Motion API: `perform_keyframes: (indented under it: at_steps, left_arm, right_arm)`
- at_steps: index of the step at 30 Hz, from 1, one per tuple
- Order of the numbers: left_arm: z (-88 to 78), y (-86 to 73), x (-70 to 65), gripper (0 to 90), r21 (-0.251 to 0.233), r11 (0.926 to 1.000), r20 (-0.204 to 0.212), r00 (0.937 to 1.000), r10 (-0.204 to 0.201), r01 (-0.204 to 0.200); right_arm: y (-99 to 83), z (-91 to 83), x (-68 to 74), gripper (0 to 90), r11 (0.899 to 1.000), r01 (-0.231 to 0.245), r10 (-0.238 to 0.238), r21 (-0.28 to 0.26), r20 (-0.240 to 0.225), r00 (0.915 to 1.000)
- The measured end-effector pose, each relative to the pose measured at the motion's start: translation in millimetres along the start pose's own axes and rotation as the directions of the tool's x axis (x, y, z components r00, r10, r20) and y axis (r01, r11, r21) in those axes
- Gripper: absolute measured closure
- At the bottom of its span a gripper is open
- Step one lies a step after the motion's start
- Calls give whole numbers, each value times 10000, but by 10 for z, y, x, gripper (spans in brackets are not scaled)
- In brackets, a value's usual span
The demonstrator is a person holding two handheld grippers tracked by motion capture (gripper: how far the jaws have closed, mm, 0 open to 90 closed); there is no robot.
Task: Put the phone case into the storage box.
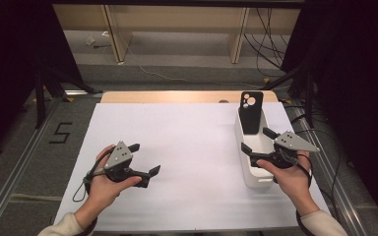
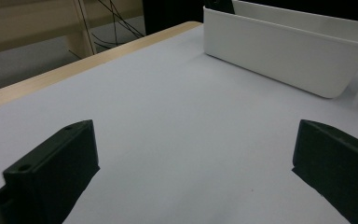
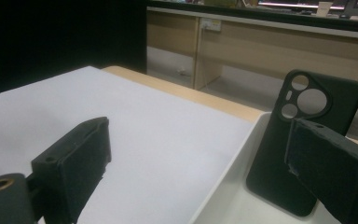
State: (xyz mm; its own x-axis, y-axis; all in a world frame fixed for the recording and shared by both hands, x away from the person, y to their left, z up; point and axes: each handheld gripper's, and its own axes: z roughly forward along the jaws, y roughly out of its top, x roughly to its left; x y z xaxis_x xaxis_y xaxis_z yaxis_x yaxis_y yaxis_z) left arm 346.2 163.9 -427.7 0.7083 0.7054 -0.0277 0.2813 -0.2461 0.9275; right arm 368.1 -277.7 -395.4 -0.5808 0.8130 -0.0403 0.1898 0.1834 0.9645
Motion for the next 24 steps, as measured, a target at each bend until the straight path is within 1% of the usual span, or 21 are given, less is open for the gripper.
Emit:
perform_keyframes:
  at_steps: [2,6,7,10,17,24]
  left_arm:
    - [1,-3,-1,0,9,10000,10,10000,-48,48]
    - [3,-2,1,0,17,10000,10,10000,-37,37]
    - [4,-3,2,0,17,10000,7,10000,-3,3]
    - [0,-2,1,0,1,10000,11,10000,11,-11]
    - [3,-2,-1,0,15,10000,19,10000,-28,28]
    - [2,-3,7,0,3,10000,21,10000,-14,14]
  right_arm:
    - [-19,-15,11,80,10000,-29,29,68,2,10000]
    - [-44,-48,21,80,10000,-54,54,51,10,10000]
    - [-50,-51,23,80,10000,-63,63,-22,-4,10000]
    - [-63,-73,31,80,10000,-65,65,59,-10,10000]
    - [-93,-112,35,80,9999,-89,89,55,-15,10000]
    - [-130,-100,26,80,9998,-118,118,157,-22,9999]
